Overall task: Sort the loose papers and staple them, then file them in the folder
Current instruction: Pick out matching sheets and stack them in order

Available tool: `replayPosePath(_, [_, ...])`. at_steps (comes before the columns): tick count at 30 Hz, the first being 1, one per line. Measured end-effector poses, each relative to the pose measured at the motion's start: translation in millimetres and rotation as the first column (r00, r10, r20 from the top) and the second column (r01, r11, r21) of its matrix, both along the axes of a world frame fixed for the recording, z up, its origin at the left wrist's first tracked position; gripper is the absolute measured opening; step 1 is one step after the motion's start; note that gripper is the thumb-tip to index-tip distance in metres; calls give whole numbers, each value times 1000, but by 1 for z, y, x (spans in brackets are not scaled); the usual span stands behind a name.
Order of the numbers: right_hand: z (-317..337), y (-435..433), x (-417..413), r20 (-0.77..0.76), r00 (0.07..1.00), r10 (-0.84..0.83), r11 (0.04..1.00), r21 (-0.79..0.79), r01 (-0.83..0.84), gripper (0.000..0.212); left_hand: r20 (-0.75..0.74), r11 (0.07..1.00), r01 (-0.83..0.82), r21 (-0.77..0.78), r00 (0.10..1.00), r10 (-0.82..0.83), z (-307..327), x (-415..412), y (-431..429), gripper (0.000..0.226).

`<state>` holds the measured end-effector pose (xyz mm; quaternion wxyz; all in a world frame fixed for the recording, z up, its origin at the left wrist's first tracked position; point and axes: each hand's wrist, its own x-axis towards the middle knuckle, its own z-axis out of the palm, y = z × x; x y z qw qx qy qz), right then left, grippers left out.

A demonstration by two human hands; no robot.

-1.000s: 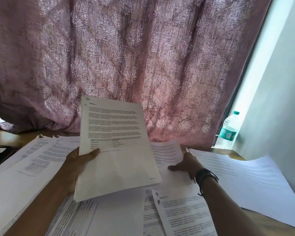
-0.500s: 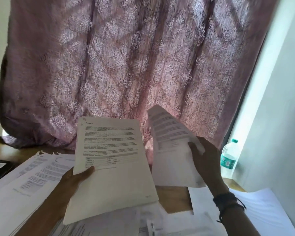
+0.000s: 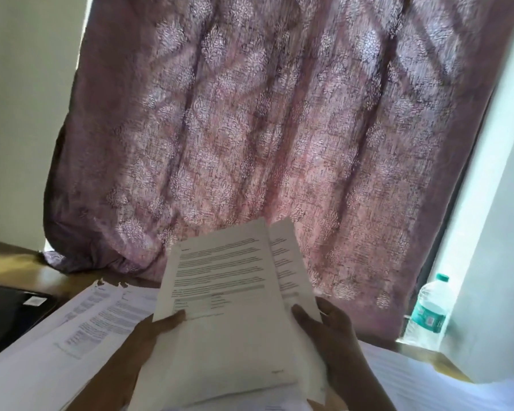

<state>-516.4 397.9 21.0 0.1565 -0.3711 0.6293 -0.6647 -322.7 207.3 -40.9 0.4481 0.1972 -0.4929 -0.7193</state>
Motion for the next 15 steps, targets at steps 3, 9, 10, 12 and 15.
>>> replayPosePath(3, [-1, -8, 14, 22, 992, 128, 991, -30, -127, 19, 5, 993, 111, 38, 994, -112, -7, 1, 0, 21])
replayPosePath(9, [-6, -13, 33, 105, 920, 377, 926, -45, -374, 36, 56, 987, 151, -54, 987, -148, -8, 0, 1, 51])
replayPosePath(10, [-9, -13, 31, 85, 914, 397, 918, -47, -394, 28, 40, 988, 144, -51, 989, -142, -7, 1, 4, 55])
replayPosePath(12, [-15, -12, 24, -11, 926, 377, 926, -16, -377, 29, -28, 993, 100, -60, 994, -102, -6, 1, 8, 47])
replayPosePath(15, [-22, -14, 15, -250, 948, 197, 980, 16, -199, 35, -33, 984, -17, -176, 999, 11, -4, 1, 18, 32])
